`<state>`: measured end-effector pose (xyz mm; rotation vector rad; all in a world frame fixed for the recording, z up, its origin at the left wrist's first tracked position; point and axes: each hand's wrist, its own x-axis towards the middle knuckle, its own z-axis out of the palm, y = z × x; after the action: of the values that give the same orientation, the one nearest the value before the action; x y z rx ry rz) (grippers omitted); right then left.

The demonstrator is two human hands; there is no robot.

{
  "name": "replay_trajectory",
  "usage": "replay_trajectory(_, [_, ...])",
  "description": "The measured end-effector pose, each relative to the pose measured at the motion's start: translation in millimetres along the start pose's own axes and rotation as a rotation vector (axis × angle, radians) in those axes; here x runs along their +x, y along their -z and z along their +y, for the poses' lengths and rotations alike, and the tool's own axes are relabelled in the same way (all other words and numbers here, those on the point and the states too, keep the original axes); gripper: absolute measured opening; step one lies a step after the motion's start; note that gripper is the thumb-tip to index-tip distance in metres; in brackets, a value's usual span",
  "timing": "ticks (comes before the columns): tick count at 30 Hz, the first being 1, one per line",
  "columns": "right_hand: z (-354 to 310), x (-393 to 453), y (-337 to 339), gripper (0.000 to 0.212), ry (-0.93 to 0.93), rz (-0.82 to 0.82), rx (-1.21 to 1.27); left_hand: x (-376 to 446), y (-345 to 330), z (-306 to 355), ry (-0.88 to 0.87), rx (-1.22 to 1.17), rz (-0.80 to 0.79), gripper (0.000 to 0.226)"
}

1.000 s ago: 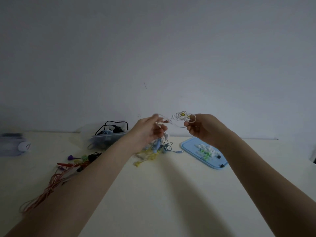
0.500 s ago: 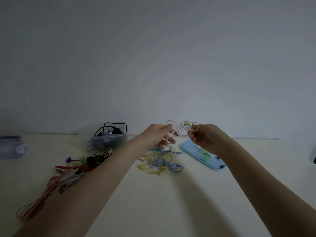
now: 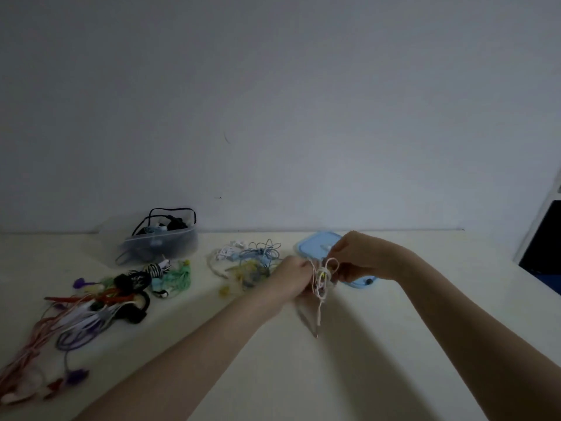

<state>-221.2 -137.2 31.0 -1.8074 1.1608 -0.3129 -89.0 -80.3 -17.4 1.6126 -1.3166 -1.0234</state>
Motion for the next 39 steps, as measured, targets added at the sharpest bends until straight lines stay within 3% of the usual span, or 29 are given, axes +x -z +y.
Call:
replay_trajectory(5, [18.4,14.9,-13.6,0.012,0.016,0.025,0.170,-1.4,7.6,-19.3,-0.258,0.581,0.124,0.028])
replay_trajectory(8, [12.1,22.3,-23.7,0.012,0.076,0.044,0.271,3.5,31.9,-22.2,-0.284,0.809,0.195,0.022])
replay_trajectory(10, [5.5,27.3,-29.6,0.009,0.073,0.041,0.238,6.8,49.3,-24.6,-0.258,0.733,0.195,0.019])
replay_trajectory(14, [-3.4,30.3,-20.4,0.008,0.034,0.036,-0.182,9.3,64.8,-19.7,-0.341,0.543,0.126,0.046])
replay_trajectory(20, [-10.5,27.2,23.1,0.014,0.088,0.306,-0.181,8.5,48.3,2.5,-0.305,-0.001,-0.040,0.029])
replay_trajectory(24, [3.6,36.3,30.2,0.016,0.119,0.509,-0.292,12.0,41.7,4.5,-0.223,-0.216,-0.024,0.036])
replay_trajectory(27, [18.6,41.8,29.9,0.013,0.074,0.554,-0.431,15.8,38.3,5.7,-0.154,-0.476,-0.002,0.029])
replay_trajectory(32, [29.0,36.9,28.6,0.019,-0.039,0.421,-0.604,23.1,28.4,1.8,-0.139,-0.362,0.084,0.018])
replay_trajectory(39, [29.1,34.0,21.9,0.013,0.038,0.420,-0.643,31.2,22.4,-8.1,-0.090,-0.292,0.066,0.025])
